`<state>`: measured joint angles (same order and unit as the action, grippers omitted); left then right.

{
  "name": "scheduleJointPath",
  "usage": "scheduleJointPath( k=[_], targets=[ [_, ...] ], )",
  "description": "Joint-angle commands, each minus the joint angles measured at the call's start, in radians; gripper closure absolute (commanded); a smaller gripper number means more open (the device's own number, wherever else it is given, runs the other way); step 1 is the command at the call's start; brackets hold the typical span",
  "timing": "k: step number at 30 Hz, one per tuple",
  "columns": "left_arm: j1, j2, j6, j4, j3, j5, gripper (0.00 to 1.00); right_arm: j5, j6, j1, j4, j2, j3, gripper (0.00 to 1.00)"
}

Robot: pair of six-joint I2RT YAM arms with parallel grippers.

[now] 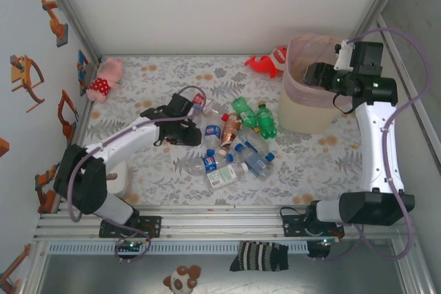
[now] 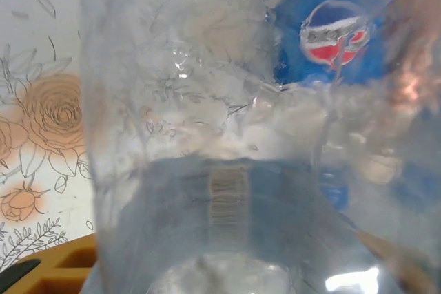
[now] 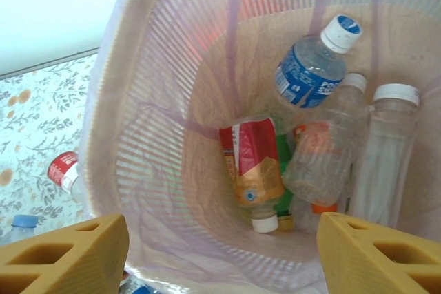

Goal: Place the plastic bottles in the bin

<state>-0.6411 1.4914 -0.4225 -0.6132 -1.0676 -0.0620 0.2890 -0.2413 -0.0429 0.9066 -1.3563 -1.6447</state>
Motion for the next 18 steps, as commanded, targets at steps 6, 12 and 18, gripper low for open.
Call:
scheduleJointPath(
  k=[6,12,18],
  targets=[
    [0.003,-0.202,0.112,0.198,0.007,-0.202,0.50,0.059,-0.082,0.145,-0.098,0.030,-0.023,0.29],
    [0.003,-0.274,0.151,0.349,0.034,-0.329,0.50,0.053,-0.175,0.307,-0.171,0.018,-0.014,0.30],
    [0.002,-0.299,0.162,0.454,0.052,-0.407,0.50,0.016,-0.266,0.471,-0.237,-0.001,-0.017,0.32]
  ],
)
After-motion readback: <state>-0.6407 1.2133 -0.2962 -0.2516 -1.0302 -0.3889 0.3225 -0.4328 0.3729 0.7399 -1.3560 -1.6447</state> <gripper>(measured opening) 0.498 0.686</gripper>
